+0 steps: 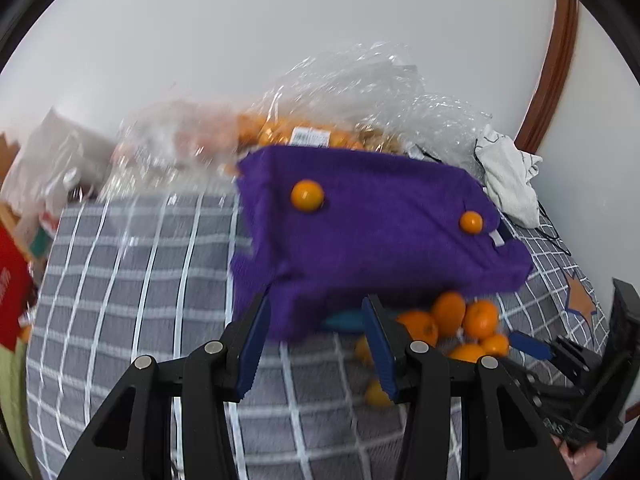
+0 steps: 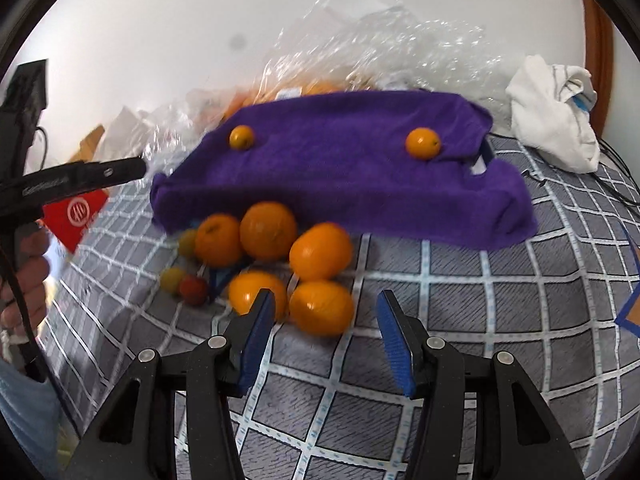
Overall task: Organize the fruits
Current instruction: 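Grasp a large orange with the right gripper while the left grasps a yellow-green fruit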
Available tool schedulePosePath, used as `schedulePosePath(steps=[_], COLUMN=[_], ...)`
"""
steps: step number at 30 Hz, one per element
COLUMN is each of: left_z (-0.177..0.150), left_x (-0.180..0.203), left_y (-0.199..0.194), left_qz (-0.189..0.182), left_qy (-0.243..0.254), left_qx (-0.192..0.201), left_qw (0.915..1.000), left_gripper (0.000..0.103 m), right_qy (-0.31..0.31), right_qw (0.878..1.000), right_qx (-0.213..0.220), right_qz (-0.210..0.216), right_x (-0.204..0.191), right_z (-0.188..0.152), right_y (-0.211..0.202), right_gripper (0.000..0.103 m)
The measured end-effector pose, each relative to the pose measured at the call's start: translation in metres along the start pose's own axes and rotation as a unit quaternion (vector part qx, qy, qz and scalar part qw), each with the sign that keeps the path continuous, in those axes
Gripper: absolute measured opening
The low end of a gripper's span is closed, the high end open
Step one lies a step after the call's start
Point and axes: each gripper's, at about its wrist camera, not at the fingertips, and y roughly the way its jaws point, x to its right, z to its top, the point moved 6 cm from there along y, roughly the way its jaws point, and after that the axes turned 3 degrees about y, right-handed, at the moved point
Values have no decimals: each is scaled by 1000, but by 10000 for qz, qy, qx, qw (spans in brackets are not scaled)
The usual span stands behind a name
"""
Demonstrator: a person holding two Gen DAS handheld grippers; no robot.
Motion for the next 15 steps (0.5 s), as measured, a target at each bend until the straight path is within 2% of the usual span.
schedulePosePath(steps=[2, 4, 10, 15], left_z=[-10, -18, -42, -54], left_x=[-5, -6, 9, 28], left_y=[-5, -8, -6, 7], left_qz=[-29, -79, -403, -467], left_qy=[-97, -193, -230, -80], left_qx=[-1, -10, -106, -218], left_qw=[9999, 9998, 9989, 9986], left_gripper=[45, 45, 45, 45], right_qy=[-67, -39, -102, 61], right_qw=[9999, 9999, 9996, 9984], right_qx=[-87, -98, 187, 397], right_qz=[-18, -34, -174, -404], right_x=[-2, 0, 5, 30], right_z=[-3, -5, -8, -15], right_y=[6, 10, -5, -24], right_gripper=[46, 38, 37, 37])
